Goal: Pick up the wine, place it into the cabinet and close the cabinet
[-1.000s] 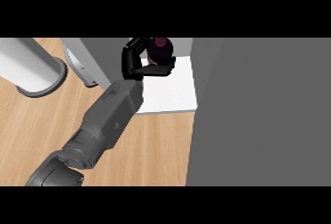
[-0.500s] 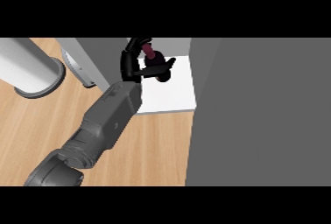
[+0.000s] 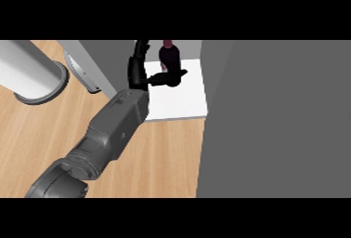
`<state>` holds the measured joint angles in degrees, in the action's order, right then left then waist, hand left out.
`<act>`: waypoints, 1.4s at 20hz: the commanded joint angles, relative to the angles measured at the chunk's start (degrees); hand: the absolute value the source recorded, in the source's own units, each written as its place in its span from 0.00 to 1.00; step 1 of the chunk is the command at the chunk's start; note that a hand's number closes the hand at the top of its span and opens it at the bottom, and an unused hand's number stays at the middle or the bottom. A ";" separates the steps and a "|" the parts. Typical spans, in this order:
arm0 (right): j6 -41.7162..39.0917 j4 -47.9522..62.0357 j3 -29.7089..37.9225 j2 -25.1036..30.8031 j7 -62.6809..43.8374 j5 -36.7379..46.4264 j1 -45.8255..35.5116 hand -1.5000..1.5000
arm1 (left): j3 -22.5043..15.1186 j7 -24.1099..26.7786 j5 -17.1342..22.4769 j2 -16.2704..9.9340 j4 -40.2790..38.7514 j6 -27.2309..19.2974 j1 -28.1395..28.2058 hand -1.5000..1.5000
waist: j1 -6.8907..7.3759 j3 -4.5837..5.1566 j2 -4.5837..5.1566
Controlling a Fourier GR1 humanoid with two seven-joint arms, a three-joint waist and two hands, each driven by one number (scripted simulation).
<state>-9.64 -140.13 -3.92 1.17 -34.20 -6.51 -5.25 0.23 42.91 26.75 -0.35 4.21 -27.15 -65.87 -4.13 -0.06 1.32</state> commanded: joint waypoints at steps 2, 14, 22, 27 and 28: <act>-0.25 -3.80 -0.43 0.21 -2.01 -2.77 1.12 0.00 | -0.12 1.89 -0.81 -1.28 -0.82 -1.58 2.09 0.00 | -0.52 0.13 0.35; 1.29 -1.20 -2.60 -1.14 -1.24 -0.54 -0.61 0.00 | 1.68 5.07 -0.33 0.35 0.81 -0.15 2.65 0.00 | -0.12 0.18 0.38; 0.46 -4.99 -0.95 0.02 -2.23 -3.26 1.47 0.00 | -0.11 5.67 -2.06 0.35 0.79 5.40 3.99 0.00 | -0.03 0.12 -0.21; 1.12 -4.15 -0.93 0.02 -2.96 -2.81 -0.83 0.00 | 0.93 6.49 -1.75 -0.11 0.86 9.82 5.25 0.00 | 0.29 0.16 0.06; 1.32 -3.13 -1.55 -0.41 -3.17 -2.73 -0.39 0.00 | 0.54 4.91 -2.14 0.35 0.92 8.09 2.93 0.00 | 0.34 0.13 -0.05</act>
<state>-9.05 -140.27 -5.75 0.82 -35.16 -6.87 -5.65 0.31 48.67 24.61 0.07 5.58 -19.41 -62.70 -4.33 0.04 1.38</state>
